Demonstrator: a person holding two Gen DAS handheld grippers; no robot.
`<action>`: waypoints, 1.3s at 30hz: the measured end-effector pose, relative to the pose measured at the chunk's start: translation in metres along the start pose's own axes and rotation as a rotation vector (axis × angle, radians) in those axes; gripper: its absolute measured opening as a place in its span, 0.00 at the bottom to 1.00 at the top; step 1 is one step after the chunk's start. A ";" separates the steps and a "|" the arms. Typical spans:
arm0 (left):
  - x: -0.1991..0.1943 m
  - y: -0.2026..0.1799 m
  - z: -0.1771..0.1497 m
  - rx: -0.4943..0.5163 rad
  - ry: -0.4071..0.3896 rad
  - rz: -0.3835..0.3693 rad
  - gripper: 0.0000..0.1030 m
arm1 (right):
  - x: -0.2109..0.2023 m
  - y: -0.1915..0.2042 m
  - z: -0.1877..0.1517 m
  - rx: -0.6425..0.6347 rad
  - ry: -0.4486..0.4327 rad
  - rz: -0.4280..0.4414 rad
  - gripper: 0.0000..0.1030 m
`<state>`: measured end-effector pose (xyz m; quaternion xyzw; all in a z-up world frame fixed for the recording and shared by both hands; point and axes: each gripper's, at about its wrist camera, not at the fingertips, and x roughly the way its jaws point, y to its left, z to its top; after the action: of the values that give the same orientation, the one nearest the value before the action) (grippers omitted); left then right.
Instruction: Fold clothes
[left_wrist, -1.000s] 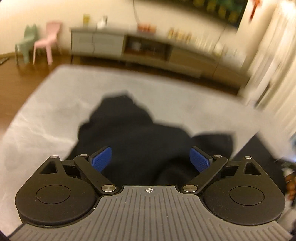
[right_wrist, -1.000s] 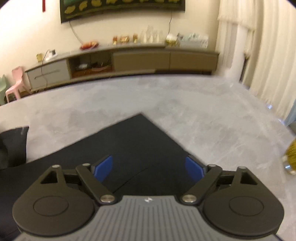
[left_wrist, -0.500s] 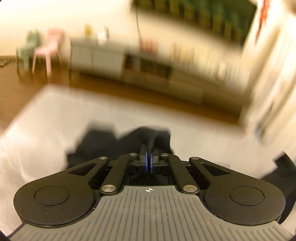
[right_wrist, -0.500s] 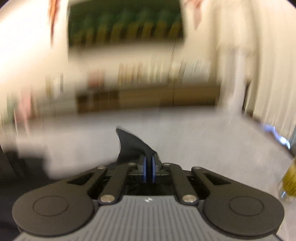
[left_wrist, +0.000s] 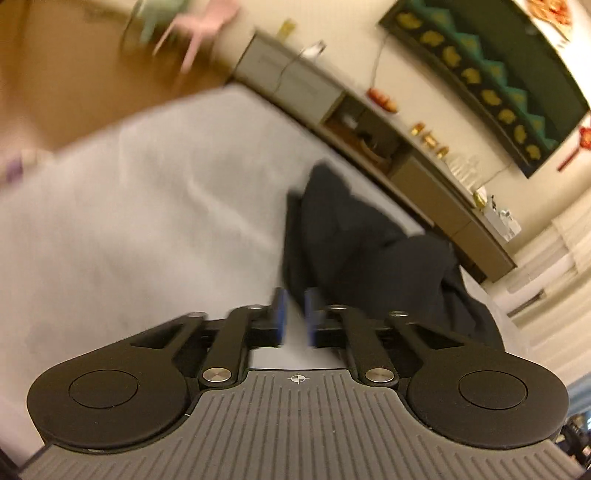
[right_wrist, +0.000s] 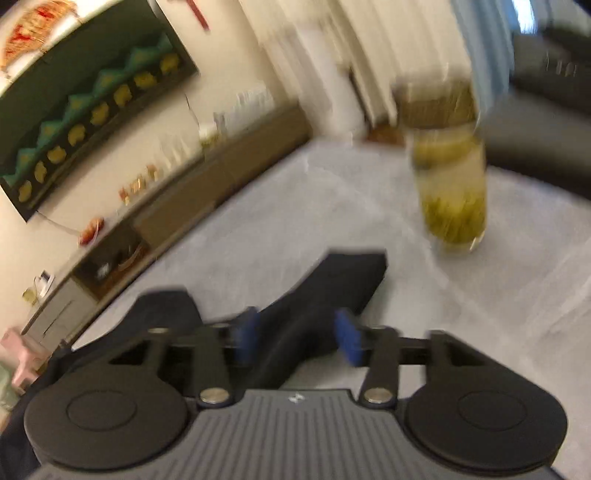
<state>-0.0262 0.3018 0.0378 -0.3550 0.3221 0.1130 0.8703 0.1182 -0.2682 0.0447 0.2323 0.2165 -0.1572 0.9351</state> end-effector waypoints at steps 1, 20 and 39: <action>0.006 -0.003 0.001 0.010 0.010 -0.008 0.39 | -0.005 0.001 -0.002 0.001 -0.020 -0.001 0.56; 0.168 -0.090 0.025 0.374 0.090 -0.018 0.09 | 0.122 0.074 -0.031 -0.317 0.431 0.143 0.03; 0.148 -0.064 0.048 0.255 0.149 -0.175 0.04 | 0.243 0.195 -0.012 -0.557 0.457 0.067 0.83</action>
<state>0.1377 0.2838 0.0037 -0.2758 0.3655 -0.0316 0.8884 0.3994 -0.1451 -0.0100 0.0047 0.4468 -0.0057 0.8946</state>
